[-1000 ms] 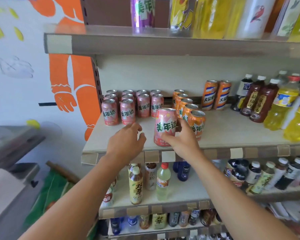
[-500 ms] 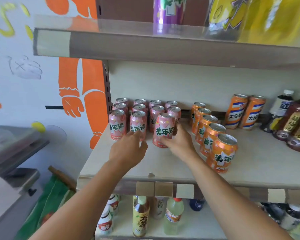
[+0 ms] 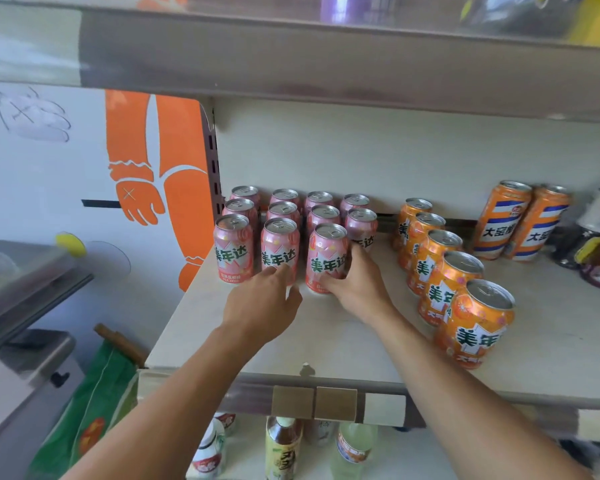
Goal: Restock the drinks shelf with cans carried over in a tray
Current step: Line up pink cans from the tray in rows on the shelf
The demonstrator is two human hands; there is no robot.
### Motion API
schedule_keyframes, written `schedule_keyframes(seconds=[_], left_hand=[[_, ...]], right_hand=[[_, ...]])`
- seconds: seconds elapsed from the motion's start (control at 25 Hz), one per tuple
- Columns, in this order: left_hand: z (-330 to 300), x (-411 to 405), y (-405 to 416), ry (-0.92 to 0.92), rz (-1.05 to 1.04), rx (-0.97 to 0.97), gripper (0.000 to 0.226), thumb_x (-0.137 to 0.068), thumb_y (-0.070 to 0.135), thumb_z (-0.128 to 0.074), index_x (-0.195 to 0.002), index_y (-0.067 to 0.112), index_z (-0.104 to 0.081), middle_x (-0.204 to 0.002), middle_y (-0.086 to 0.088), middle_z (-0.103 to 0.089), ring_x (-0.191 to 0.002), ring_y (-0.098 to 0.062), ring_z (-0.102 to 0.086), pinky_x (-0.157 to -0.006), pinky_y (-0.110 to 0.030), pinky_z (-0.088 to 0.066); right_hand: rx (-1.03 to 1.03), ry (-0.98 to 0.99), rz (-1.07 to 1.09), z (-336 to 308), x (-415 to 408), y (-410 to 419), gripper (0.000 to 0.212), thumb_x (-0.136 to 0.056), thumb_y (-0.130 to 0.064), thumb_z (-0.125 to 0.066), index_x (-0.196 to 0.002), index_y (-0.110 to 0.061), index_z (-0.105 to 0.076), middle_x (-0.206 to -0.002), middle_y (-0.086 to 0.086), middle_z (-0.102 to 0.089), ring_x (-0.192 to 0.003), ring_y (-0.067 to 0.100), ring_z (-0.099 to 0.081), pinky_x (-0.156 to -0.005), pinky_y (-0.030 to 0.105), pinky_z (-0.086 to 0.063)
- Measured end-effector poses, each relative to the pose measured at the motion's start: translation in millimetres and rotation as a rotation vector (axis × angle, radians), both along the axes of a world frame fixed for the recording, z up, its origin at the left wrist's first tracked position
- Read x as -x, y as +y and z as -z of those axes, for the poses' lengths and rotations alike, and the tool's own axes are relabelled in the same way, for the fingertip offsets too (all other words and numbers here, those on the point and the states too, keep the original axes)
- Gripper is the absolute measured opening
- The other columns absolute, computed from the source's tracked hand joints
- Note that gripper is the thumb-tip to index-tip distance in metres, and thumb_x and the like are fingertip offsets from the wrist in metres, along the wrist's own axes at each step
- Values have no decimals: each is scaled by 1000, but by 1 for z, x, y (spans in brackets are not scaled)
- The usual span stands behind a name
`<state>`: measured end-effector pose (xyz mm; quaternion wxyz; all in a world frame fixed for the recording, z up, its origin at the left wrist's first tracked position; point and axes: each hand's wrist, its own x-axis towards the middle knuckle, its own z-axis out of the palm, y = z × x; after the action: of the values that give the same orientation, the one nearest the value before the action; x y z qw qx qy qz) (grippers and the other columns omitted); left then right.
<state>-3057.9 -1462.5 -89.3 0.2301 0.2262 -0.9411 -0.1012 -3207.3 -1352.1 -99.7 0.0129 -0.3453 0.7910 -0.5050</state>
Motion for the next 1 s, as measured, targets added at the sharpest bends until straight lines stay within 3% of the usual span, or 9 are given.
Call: schedule_keyframes(seconds=[0.28,0.48,0.8,1.0], left_hand=[[0,-2,2,9,3,7,26,-95,38,-44,-114,23,-54,-108,4,-64,-93,-22,-64,-68,-37,-55],[-2,-4,5,16,-3,7,25,-95,39,-44,-113,23,-54,-108,4,-64,-93,-22,-63,-69,-39,-56],[-4,-1,7,23,-5,-4,26,-95,38,-45,-113,24,-56,-108,5,-64,-94,-21,-64,-70,-40,-56],[-5,-3,11,21,-11,-7,25,-94,39,-45,-112,24,-55,-107,5,-64,-92,-21,-64,-69,-40,-56]], right_hand=[[-6,17,-4,-2,0,-3,74,-66,-33,-80,-131,-24,-46,-129,0,-54,-126,19,-47,-102,36,-45],[-10,9,-22,-1,2,-2,75,-70,-29,-80,-135,-26,-42,-137,3,-48,-129,19,-45,-104,36,-44],[-18,5,-52,-5,2,0,67,-75,-23,-79,-133,-21,-45,-132,1,-53,-120,15,-52,-98,30,-45],[-88,35,-53,-6,0,2,63,-82,-21,-77,-135,-15,-43,-124,-3,-50,-105,4,-50,-84,15,-38]])
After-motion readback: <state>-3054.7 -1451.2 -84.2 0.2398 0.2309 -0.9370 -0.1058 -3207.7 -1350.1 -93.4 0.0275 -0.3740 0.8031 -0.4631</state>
